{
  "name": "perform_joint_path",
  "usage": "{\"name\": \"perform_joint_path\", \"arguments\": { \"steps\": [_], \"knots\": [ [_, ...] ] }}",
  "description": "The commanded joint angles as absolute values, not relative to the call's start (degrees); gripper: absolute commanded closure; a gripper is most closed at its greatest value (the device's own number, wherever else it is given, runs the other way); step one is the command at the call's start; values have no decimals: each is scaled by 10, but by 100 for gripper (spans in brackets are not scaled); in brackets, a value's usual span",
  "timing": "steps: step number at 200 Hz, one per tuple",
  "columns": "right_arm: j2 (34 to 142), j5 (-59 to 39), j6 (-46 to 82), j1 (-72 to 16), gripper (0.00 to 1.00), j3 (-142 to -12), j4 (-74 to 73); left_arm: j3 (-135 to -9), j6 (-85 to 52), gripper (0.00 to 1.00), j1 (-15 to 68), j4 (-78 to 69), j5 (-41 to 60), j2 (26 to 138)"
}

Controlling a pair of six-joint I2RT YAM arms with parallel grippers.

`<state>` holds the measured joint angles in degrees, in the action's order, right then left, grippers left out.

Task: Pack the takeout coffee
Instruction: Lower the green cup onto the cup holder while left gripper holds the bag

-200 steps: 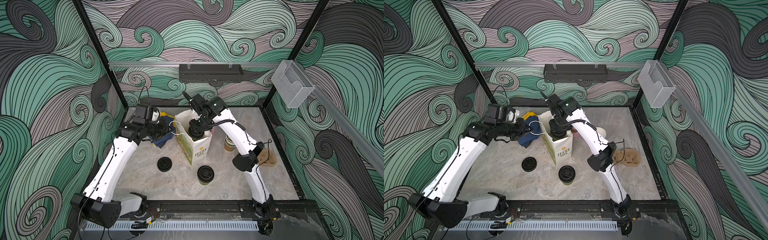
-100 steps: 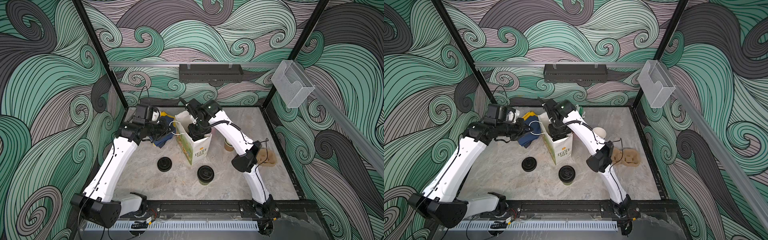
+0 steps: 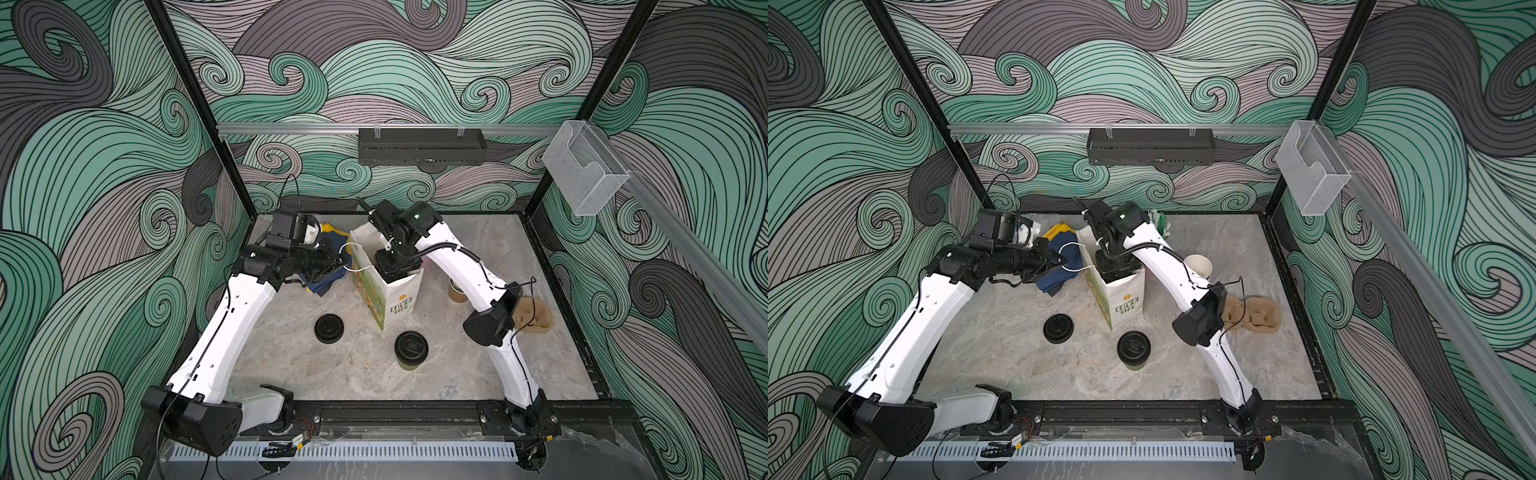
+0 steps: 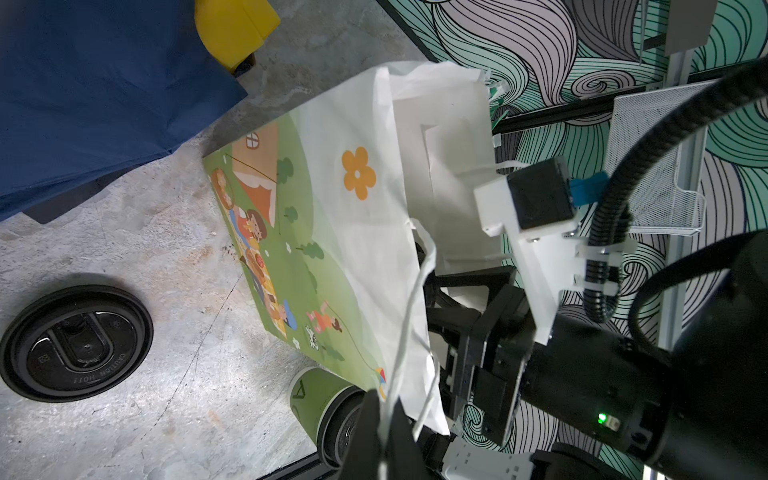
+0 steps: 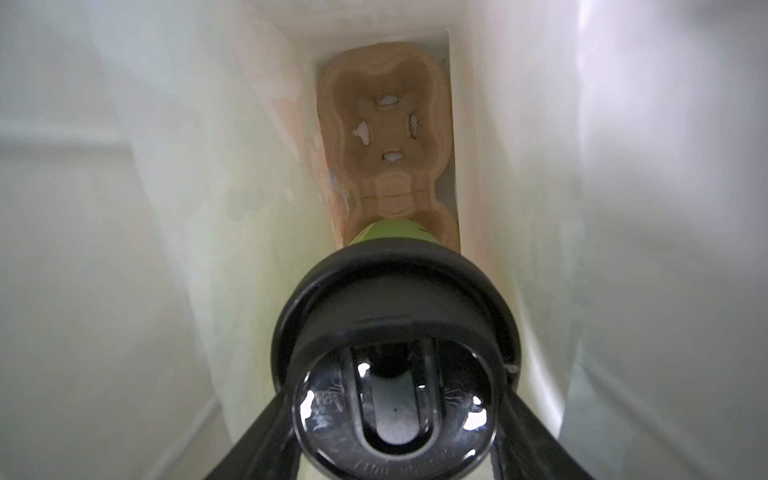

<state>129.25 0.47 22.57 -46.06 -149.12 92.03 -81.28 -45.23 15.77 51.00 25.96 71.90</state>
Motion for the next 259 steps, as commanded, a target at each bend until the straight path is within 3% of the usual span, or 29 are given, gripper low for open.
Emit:
{"name": "perform_joint_path", "arguments": {
  "steps": [1,259],
  "knots": [
    [1298,27,242,-461,42,-1501,1031,-813,-447,94,154,515,266,715],
    [1371,2,231,-454,42,-1529,1029,-797,-446,94,154,513,266,709]
  ]
}}
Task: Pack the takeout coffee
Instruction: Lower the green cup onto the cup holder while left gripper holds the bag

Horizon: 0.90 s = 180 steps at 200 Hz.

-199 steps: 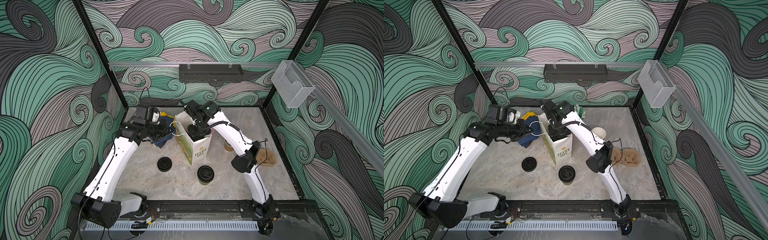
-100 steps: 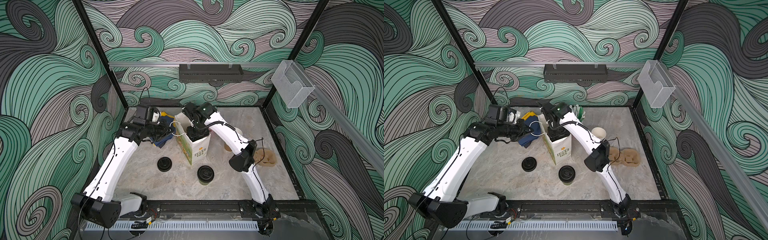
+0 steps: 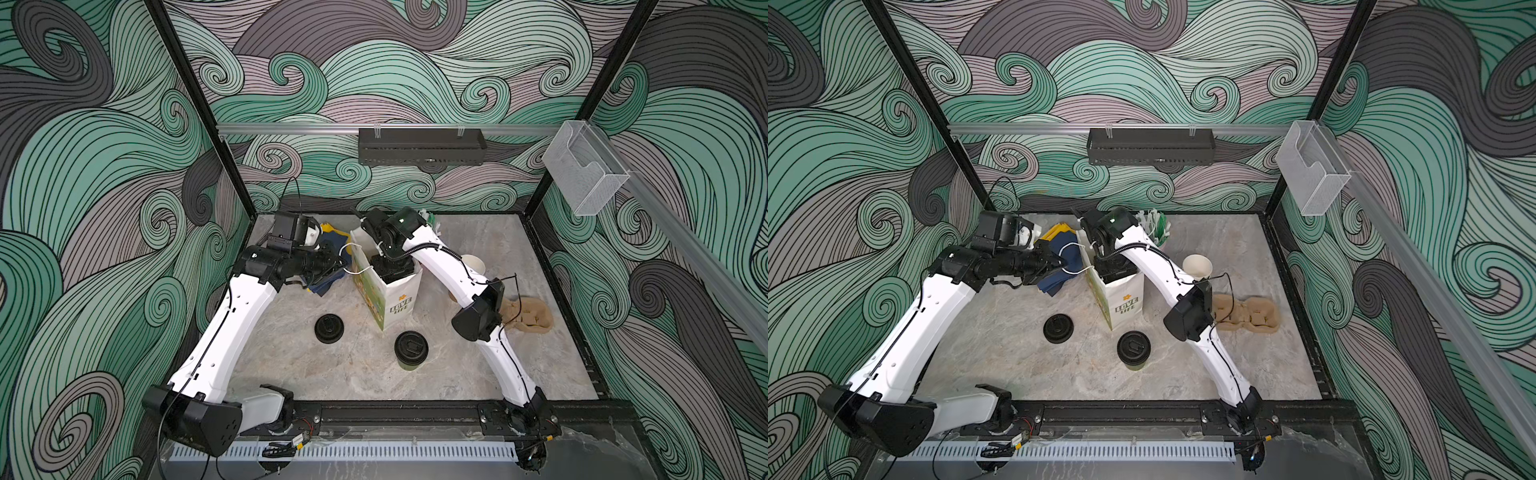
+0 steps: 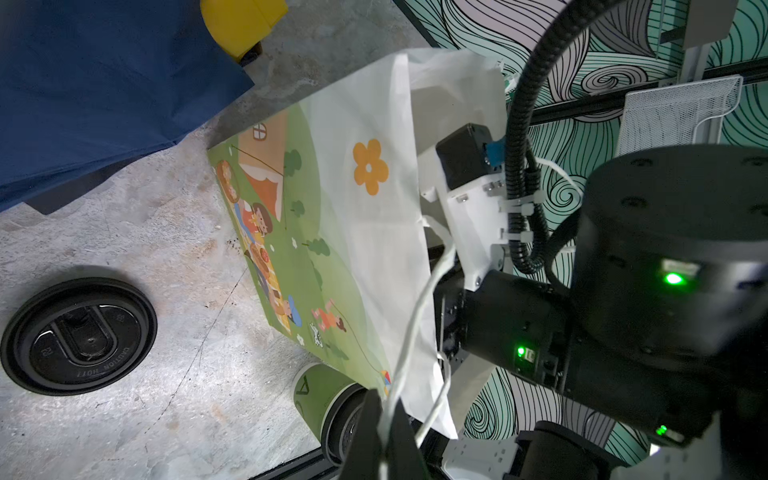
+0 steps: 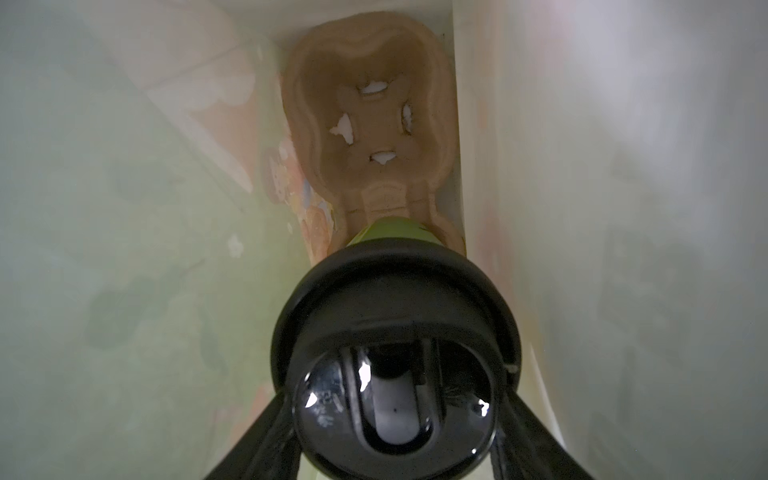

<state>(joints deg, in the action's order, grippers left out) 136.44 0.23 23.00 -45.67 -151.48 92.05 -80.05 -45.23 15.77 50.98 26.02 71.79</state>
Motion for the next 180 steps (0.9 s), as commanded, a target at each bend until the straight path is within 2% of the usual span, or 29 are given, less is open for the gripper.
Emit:
{"name": "perform_joint_path", "arguments": {
  "steps": [1,124,180],
  "knots": [
    [1371,3,231,-454,42,-1529,1030,-797,-446,94,154,513,266,709],
    [1407,-10,219,-452,43,-1539,1024,-790,-447,95,154,510,266,708],
    [1389,-5,224,-453,44,-1537,1024,-789,-447,94,154,510,266,708]
  ]
}}
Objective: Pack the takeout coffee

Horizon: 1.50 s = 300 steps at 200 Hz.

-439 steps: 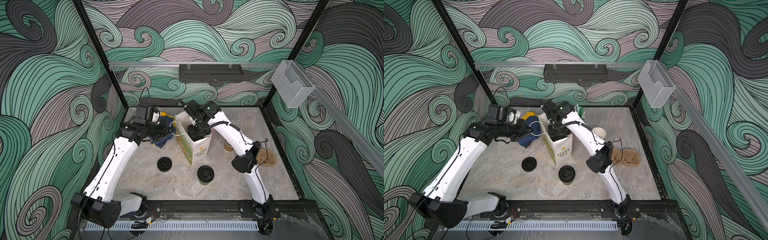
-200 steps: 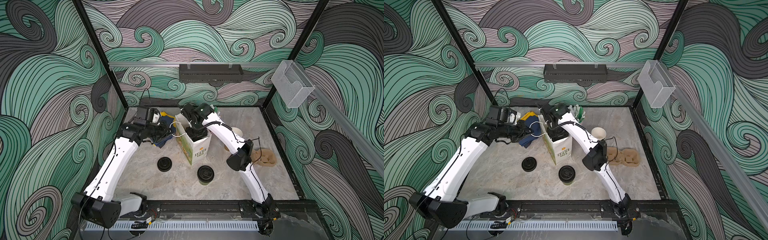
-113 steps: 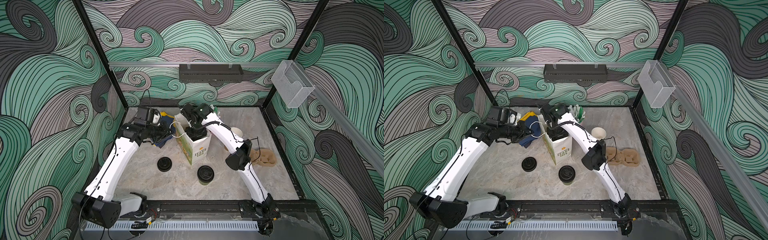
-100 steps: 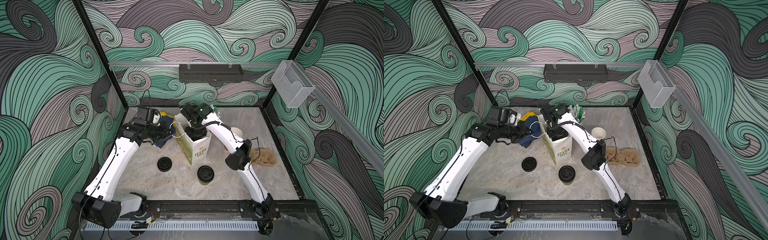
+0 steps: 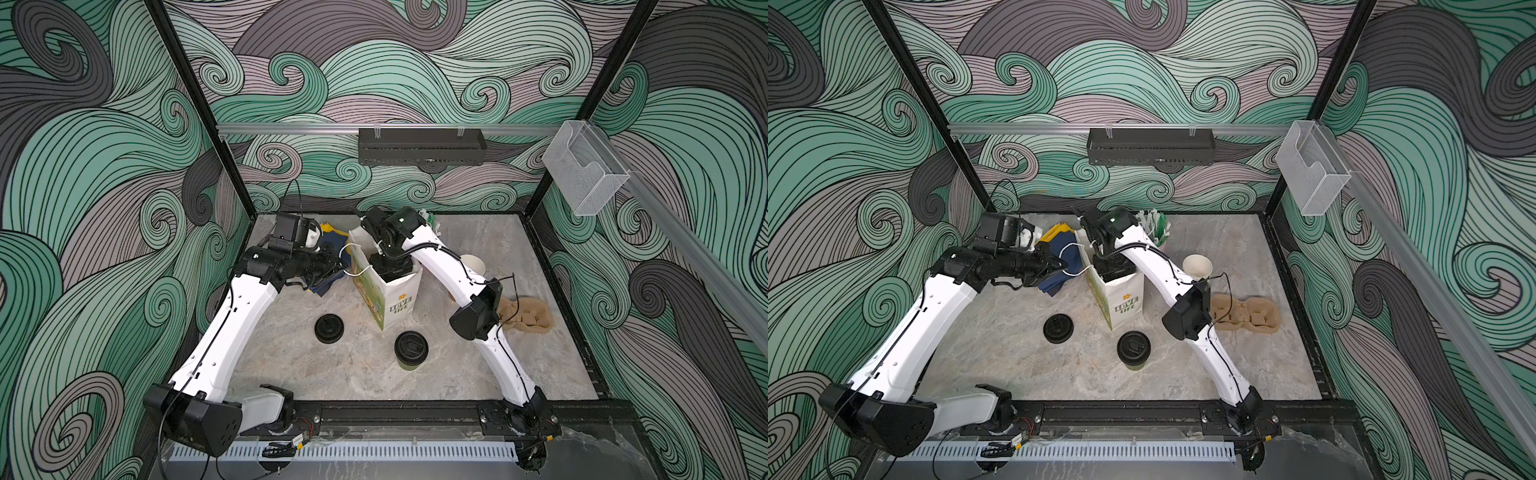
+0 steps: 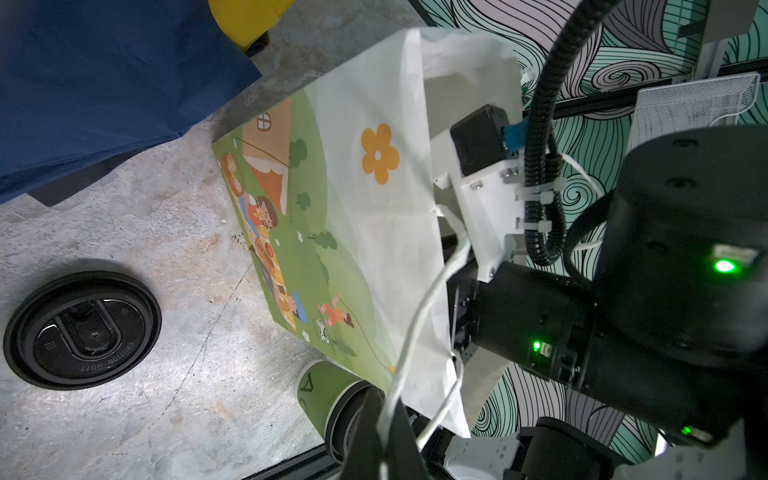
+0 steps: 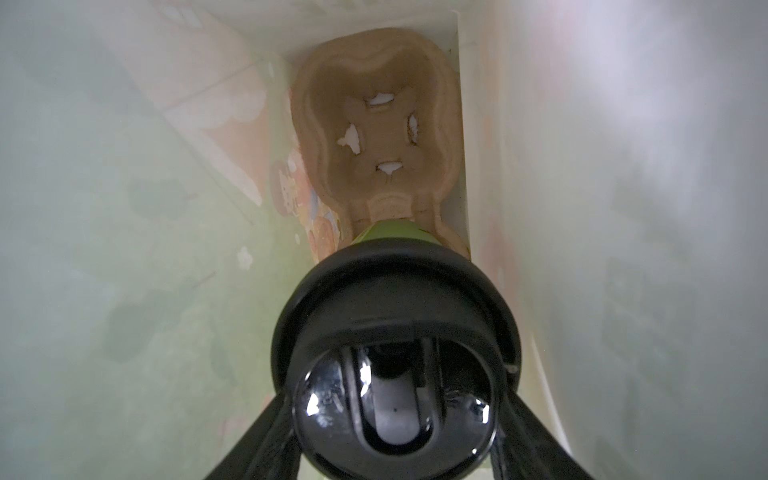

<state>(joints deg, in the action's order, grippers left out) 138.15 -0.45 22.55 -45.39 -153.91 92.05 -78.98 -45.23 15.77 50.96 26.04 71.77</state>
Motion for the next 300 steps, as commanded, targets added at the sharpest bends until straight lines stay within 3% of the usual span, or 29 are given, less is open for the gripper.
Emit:
{"name": "perform_joint_path", "arguments": {
  "steps": [1,102,300],
  "knots": [
    [1388,-5,225,-453,44,-1537,1025,-790,-447,95,154,510,266,708],
    [1311,-20,236,-453,44,-1485,1031,-788,-447,95,154,510,268,710],
    [1398,-7,214,-452,47,-1537,1023,-792,-446,95,155,514,266,716]
  ]
}}
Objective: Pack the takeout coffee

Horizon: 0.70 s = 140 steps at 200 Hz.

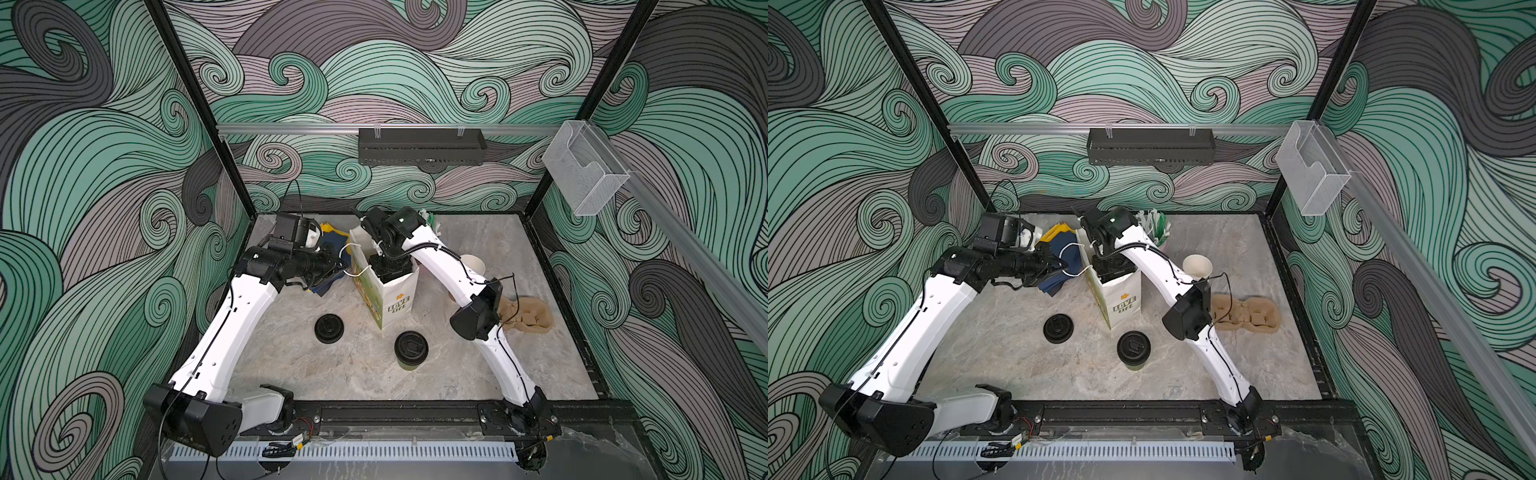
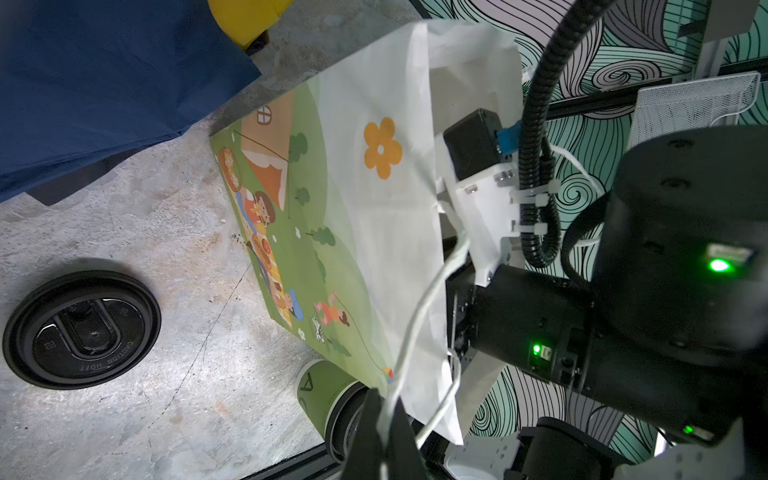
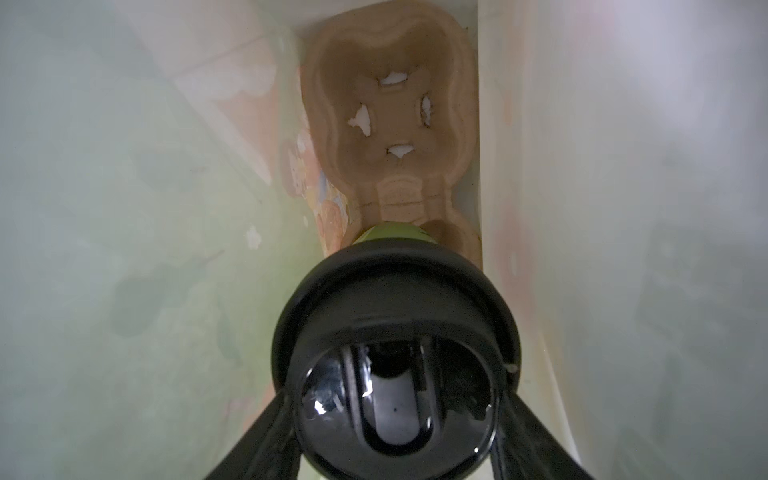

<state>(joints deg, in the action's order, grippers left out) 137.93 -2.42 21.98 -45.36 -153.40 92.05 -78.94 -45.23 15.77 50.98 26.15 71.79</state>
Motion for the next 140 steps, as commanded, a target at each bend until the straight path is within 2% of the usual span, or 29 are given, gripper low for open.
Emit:
{"name": "perform_joint_path", "arguments": {
  "steps": [1,72,140],
  "knots": [
    [1397,-7,214,-452,47,-1536,1024,-792,-445,95,155,514,266,716],
    [1325,-1,233,-451,47,-1489,1030,-789,-447,95,155,514,265,716],
    [1324,26,224,-451,48,-1468,1031,-790,-447,95,155,513,262,716]
  ]
}}
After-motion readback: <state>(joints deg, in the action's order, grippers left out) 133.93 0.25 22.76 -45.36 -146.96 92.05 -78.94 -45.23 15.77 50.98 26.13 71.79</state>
